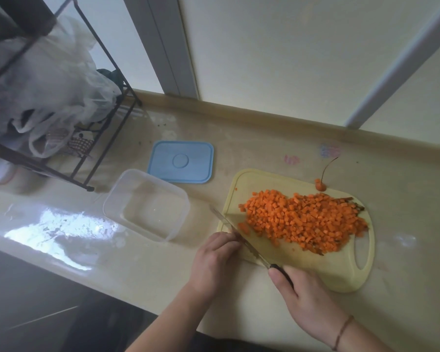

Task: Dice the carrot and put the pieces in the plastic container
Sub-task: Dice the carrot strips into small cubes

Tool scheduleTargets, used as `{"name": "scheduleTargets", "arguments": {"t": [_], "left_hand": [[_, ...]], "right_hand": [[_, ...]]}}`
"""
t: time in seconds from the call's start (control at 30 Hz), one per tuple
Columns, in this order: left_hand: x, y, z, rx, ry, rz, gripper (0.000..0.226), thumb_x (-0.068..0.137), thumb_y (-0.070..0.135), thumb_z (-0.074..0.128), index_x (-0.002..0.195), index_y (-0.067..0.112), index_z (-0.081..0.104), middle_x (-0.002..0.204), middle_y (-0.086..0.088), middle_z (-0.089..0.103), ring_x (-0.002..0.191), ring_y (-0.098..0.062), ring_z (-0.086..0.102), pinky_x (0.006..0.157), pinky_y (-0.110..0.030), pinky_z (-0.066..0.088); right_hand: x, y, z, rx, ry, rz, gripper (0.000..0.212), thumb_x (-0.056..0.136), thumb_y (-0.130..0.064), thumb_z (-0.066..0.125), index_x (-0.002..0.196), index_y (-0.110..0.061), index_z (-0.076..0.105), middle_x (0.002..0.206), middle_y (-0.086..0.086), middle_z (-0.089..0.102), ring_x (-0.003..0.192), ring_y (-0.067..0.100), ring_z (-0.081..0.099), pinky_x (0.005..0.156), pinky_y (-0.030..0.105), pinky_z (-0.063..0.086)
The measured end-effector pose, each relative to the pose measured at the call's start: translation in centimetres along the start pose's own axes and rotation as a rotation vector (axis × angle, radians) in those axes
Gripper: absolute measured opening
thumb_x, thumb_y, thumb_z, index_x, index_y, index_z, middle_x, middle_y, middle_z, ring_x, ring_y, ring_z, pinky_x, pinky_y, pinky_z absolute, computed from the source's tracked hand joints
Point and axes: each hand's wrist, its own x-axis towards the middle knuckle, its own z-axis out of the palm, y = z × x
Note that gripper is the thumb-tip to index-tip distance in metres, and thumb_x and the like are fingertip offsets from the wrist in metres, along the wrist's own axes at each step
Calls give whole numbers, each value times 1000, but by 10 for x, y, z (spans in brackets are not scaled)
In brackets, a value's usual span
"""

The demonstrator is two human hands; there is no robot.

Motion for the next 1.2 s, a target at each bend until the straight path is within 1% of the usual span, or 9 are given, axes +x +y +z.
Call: {"name": "scheduleTargets", "arguments": {"t": [0.17,0.27,0.4,0.5,0.63,0.77,0.9,1.03,1.2], "left_hand": [[-1,1,-10,-36,-11,-3,8,94,11,68,100,10,72,111,3,64,98,-20,64,79,-34,54],[12,2,-23,1,-28,68,11,91,11,71,102,12,73,111,-2,64,95,-22,62,81,-31,54],[45,-6,-37,100,-257,88,30,96,37,58,120,23,68,127,-2,59,102,-22,58,85,-29,50],[61,-11,-39,130,-438,148,37,94,39,53,122,21,69,126,-2,63,97,-25,59,86,-29,48],[63,-11,-38,113,-506,136,38,95,40,48,119,20,70,117,-2,65,90,-26,61,76,-34,55],[58,-2,-35,78,-491,6,38,95,44,46,114,21,69,105,0,62,89,-24,61,71,-38,55],[44,11,-29,88,-350,-115,35,91,46,48,109,22,65,99,-2,64,79,-26,65,62,-38,57],[39,23,-23,67,-269,-250,32,86,45,49,107,27,64,97,1,64,79,-23,64,64,-37,57],[30,23,-18,55,-247,-309,42,82,44,51,110,18,70,98,-2,64,82,-26,65,67,-38,57]], "right_hand": [[-11,-4,-13,82,37,29,62,85,-75,29,65,-18,48,61,0,57,56,9,54,60,29,40],[-21,0,-28,152,77,134,37,86,-55,43,73,-22,54,57,4,58,51,9,53,60,31,42],[-27,11,-39,147,14,189,43,82,-59,40,70,-18,48,48,-1,46,47,6,45,56,33,42],[-29,16,-37,135,27,236,46,89,-50,45,64,-12,47,48,-1,46,47,7,46,61,38,45],[-33,20,-34,140,45,266,44,90,-49,44,62,-15,48,46,-3,47,47,7,48,57,30,42],[-33,18,-32,172,61,248,35,80,-57,41,65,-27,52,47,-4,51,49,7,52,55,22,40],[-31,23,-23,147,60,181,36,92,-44,49,65,-20,53,52,-9,54,58,6,56,57,17,41],[-25,24,-15,137,71,139,64,85,-71,33,74,-15,63,67,-7,64,72,1,61,71,20,46],[-21,23,-10,80,52,138,81,72,-91,21,67,-18,55,65,-5,62,68,2,61,67,24,47]]}}
